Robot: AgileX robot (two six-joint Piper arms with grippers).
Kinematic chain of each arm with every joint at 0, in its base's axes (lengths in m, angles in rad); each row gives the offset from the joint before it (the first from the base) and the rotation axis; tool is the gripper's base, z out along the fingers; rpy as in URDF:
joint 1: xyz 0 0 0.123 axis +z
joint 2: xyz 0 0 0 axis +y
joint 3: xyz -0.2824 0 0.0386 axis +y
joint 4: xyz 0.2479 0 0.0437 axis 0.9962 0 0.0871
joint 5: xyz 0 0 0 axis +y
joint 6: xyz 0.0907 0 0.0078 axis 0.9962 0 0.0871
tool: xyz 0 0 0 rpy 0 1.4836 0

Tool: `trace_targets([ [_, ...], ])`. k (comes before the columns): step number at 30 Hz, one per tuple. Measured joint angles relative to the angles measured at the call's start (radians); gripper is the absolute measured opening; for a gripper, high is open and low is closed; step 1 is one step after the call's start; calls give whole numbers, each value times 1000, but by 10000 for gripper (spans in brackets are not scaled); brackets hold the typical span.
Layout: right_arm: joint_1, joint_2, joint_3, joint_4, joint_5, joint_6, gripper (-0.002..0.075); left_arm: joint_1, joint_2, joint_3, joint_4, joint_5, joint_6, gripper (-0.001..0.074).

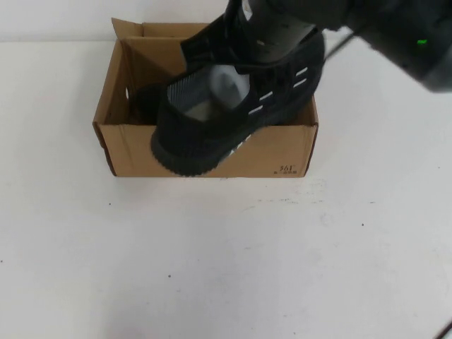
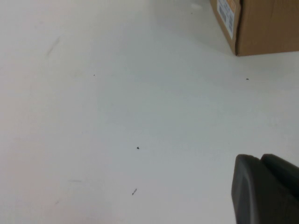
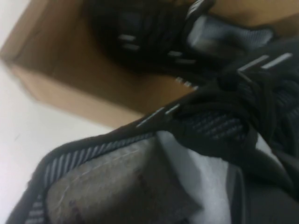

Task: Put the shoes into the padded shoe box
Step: Place the shoe in the shoe box

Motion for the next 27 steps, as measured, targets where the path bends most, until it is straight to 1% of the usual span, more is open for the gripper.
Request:
trace_targets([
  [6, -68, 90, -108, -23, -11, 53, -5, 0, 0, 0, 0, 0, 0, -4],
  [13, -135, 160, -188, -21, -35, 189, -3, 0, 0, 0, 0, 0, 0, -4],
  [21, -149, 166, -195, -19, -45, 211, -3, 0, 0, 0, 0, 0, 0, -4],
  [27, -149, 168, -195, 33, -48, 230, -3, 0, 0, 0, 0, 0, 0, -4],
])
